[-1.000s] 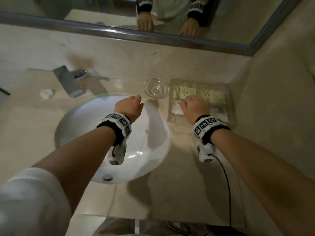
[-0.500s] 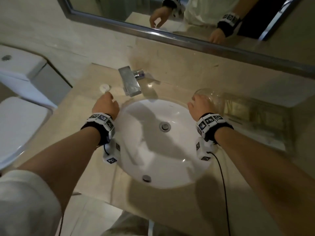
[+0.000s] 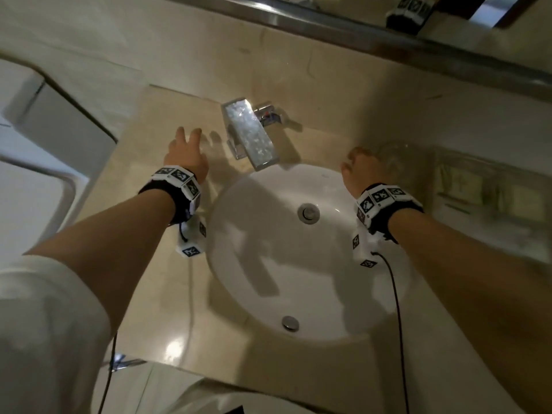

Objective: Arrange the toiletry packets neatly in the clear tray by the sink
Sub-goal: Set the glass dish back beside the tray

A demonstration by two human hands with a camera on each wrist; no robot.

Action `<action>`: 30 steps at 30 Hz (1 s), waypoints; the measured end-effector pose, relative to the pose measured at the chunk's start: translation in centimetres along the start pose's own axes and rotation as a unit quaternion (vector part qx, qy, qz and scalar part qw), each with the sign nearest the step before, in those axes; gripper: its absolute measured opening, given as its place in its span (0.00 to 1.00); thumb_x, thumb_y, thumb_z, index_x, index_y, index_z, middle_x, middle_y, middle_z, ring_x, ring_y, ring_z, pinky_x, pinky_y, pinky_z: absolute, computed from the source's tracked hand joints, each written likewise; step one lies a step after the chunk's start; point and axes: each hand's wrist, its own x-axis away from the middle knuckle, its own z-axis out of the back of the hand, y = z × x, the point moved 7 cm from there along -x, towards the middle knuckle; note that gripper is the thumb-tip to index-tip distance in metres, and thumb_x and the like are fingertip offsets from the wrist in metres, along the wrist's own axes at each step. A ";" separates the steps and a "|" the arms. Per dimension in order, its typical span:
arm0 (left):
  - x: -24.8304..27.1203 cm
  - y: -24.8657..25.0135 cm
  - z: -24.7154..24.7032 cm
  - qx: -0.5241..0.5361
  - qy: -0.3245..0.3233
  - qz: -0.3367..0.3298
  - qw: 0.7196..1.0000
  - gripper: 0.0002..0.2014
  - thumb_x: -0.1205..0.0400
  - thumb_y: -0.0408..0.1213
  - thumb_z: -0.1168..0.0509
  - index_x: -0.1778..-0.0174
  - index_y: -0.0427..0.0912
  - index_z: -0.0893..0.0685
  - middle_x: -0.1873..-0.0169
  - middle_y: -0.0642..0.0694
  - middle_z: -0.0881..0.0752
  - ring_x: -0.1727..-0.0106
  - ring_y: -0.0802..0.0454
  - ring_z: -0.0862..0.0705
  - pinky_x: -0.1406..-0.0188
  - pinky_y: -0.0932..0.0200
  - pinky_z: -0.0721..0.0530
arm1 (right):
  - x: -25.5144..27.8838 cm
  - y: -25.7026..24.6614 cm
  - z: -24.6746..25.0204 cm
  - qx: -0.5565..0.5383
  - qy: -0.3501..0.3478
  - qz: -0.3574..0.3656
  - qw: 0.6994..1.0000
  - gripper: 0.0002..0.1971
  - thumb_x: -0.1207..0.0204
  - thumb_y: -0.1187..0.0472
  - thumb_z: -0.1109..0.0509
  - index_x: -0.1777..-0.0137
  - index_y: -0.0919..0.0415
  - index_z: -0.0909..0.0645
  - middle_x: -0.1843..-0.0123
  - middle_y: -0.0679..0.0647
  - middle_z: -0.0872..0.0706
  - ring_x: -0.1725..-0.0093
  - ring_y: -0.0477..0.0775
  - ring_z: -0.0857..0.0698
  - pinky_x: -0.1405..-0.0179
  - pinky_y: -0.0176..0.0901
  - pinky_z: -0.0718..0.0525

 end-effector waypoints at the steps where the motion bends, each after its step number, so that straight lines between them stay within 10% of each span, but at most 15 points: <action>1: -0.4 0.0 -0.4 -0.017 -0.014 -0.008 1.000 0.26 0.17 0.32 0.46 0.21 0.44 0.40 0.18 0.38 0.46 0.23 0.33 0.38 0.28 0.39 0.31 | 0.0 0.1 -0.3 0.005 -0.005 -0.001 1.000 0.16 0.19 0.59 0.42 0.35 0.67 0.26 0.39 0.68 0.17 0.40 0.68 0.17 0.46 0.50 0.18; 5: -1.0 0.0 -1.3 -0.088 -0.015 -0.006 0.996 0.21 0.18 0.29 0.44 0.28 0.38 0.30 0.28 0.34 0.35 0.30 0.31 0.34 0.35 0.37 0.25 | -0.1 0.7 -1.1 0.010 -0.027 -0.003 1.000 0.16 0.18 0.60 0.43 0.34 0.67 0.27 0.35 0.67 0.21 0.39 0.67 0.19 0.47 0.47 0.21; 15: -0.4 -2.0 -1.7 -0.042 -0.004 0.083 0.996 0.18 0.18 0.28 0.45 0.31 0.35 0.32 0.26 0.32 0.42 0.31 0.27 0.34 0.37 0.33 0.26 | 0.4 1.6 -0.7 -0.001 -0.025 0.025 0.999 0.17 0.19 0.60 0.41 0.33 0.65 0.27 0.33 0.64 0.23 0.35 0.65 0.22 0.40 0.50 0.22; 23: 3.2 2.4 -0.7 -0.004 0.034 -0.058 0.998 0.16 0.17 0.35 0.43 0.36 0.30 0.27 0.42 0.25 0.20 0.41 0.28 0.21 0.45 0.41 0.24 | 1.8 3.1 0.6 0.009 -0.005 0.045 0.999 0.17 0.19 0.58 0.40 0.33 0.64 0.25 0.34 0.64 0.20 0.35 0.66 0.22 0.36 0.54 0.23; 30: 9.7 13.9 -3.9 -0.029 -0.115 -0.265 0.957 0.17 0.16 0.42 0.42 0.34 0.39 0.26 0.42 0.33 0.16 0.42 0.34 0.18 0.44 0.50 0.23 | 3.4 6.0 3.5 -0.020 0.022 0.035 0.999 0.15 0.21 0.60 0.38 0.37 0.64 0.23 0.36 0.63 0.19 0.35 0.64 0.22 0.34 0.52 0.25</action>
